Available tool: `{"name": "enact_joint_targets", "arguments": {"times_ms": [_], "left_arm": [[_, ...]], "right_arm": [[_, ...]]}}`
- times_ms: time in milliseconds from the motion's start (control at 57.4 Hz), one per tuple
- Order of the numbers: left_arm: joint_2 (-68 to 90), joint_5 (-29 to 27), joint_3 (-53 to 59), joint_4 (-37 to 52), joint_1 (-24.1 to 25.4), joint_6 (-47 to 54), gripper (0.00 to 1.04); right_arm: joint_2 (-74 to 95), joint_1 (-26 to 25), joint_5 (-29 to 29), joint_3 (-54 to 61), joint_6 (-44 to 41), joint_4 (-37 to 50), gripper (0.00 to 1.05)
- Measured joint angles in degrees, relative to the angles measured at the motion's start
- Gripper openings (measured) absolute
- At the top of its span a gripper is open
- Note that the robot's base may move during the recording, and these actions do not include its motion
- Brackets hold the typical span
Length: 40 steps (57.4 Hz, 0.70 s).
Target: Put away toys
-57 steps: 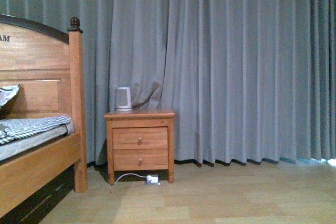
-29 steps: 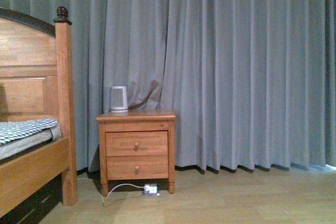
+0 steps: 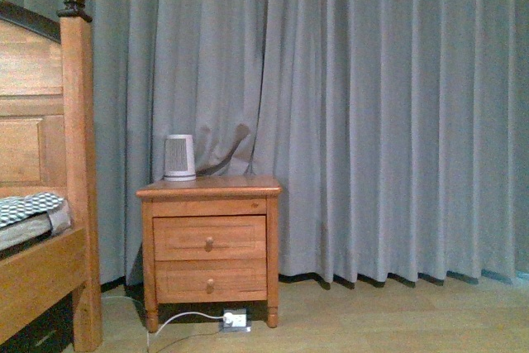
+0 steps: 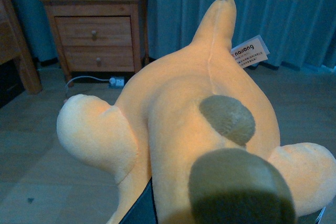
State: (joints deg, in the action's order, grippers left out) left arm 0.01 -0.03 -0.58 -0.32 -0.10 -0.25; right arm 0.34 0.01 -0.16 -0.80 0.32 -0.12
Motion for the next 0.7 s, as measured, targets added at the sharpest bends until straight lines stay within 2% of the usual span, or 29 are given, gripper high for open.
{"name": "enact_joint_targets", "arguments": {"times_ms": [697], "left_arm": [[0.0,0.0,0.0,0.0,0.0,0.0,0.99]], "right_arm": [[0.0,0.0,0.0,0.0,0.0,0.0,0.11]]}}
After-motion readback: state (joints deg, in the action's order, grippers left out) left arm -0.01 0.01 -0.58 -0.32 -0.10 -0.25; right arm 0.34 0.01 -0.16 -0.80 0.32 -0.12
